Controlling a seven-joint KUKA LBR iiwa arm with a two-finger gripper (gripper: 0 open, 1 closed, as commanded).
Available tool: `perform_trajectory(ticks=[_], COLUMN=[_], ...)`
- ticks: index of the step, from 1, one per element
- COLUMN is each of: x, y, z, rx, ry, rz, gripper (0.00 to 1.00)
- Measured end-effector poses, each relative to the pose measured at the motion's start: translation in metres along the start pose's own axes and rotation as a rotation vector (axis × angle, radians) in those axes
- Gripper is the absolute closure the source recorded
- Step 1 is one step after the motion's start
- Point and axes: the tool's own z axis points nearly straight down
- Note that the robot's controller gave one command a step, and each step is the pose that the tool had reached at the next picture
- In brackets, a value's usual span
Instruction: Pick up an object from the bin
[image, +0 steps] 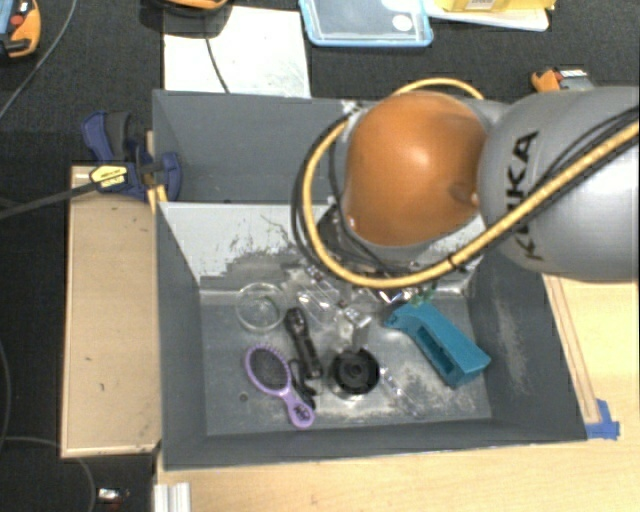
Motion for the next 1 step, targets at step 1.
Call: perform_trajectory(ticks=[1], x=[-0.0092], y=[0.0157], z=[-0.0295], rx=[-0.001], ry=[0.0], rz=[0.034], gripper=[0.0])
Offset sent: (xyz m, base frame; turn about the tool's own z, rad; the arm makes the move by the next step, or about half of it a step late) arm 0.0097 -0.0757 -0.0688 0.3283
